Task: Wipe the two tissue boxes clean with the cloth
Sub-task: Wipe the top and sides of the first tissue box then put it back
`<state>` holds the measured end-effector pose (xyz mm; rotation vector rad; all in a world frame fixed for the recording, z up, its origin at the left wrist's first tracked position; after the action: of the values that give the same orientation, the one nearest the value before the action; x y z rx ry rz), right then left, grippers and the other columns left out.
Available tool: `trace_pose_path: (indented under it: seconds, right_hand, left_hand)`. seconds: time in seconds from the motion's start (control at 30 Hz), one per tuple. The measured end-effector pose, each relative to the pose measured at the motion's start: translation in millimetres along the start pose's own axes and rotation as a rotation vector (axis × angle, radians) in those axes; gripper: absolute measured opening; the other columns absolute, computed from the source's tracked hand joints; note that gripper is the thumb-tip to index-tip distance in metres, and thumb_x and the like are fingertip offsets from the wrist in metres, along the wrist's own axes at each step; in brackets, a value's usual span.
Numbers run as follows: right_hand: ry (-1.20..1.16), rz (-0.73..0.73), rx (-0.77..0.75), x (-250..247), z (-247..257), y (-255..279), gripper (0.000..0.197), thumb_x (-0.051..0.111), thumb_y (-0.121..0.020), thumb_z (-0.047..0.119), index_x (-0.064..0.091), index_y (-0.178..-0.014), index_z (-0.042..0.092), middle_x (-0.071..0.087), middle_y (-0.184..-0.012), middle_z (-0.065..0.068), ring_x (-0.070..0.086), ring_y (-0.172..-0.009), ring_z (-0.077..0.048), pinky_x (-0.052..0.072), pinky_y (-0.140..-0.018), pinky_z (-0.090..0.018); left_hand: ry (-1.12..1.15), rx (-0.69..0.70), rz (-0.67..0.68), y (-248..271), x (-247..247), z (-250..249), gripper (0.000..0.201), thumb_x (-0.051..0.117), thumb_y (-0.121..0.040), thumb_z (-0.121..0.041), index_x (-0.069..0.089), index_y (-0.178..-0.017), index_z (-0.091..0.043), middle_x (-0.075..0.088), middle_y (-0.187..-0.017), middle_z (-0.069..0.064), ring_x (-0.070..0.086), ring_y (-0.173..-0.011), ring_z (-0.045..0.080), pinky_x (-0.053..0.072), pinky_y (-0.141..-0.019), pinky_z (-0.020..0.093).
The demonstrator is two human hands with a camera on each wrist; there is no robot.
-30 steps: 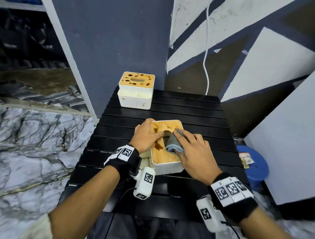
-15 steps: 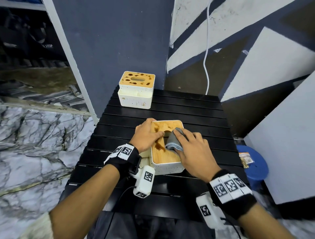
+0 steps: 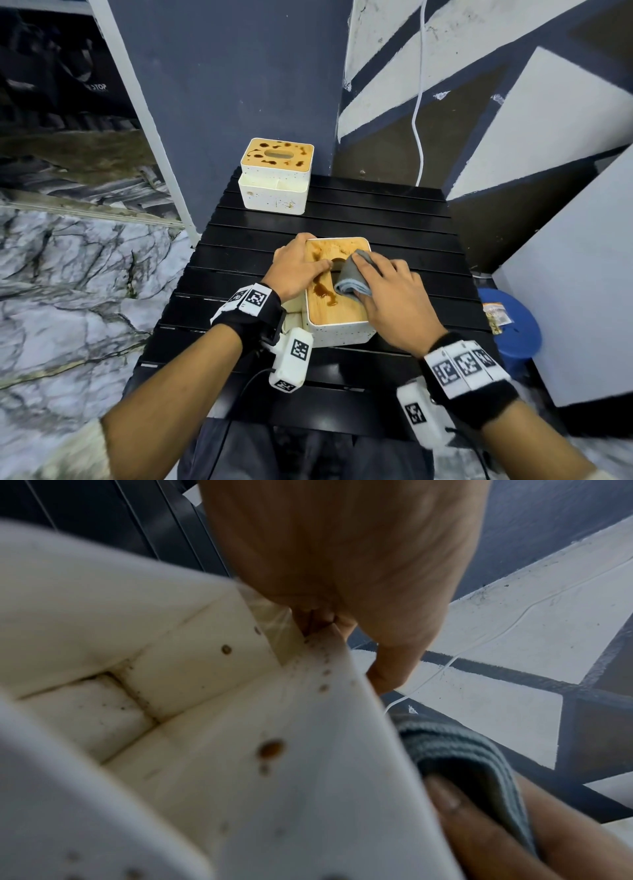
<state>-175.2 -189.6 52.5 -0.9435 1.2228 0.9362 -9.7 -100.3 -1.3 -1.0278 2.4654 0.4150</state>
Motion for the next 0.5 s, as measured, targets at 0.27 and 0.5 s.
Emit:
trace_pose_path:
  seconds: [0.27,0.5]
  right_hand:
    - [-0.034,0.023,-0.007,1.5,0.9,13.9,0.064,0.046,-0.096,0.043,0.018,-0.151,0.027,0.021,-0.154,0.007,0.033,-0.123,-0.019,0.035,-0.100,-0.036]
    - [-0.028,0.009,-0.011,-0.5,-0.5,17.5,0.063,0.044,-0.096,0.044,0.018,-0.151,0.029,0.022,-0.154,0.008,0.033,-0.125,-0.019,0.035,-0.101,-0.036]
  left_hand:
    - [0.013,-0.003,-0.018,2.1,0.0,-1.4,0.053,0.071,-0.080,-0.043,0.050,-0.125,-0.025,0.068,-0.114,0.001,0.061,-0.115,0.026,0.047,-0.105,0.048]
    - [-0.008,-0.015,0.002,4.2,0.6,-3.5,0.064,0.068,-0.072,-0.056,0.050,-0.126,-0.026,0.067,-0.115,-0.001,0.060,-0.116,0.026,0.047,-0.105,0.049]
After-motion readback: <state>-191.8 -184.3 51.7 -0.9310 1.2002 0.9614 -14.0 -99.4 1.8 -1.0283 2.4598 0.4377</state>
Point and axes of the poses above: each hand's wrist, its own y-axis away from the middle knuckle, its own x-axis out of the palm, z = x × y, the point moved 6 cm from there along -y, towards the middle knuckle
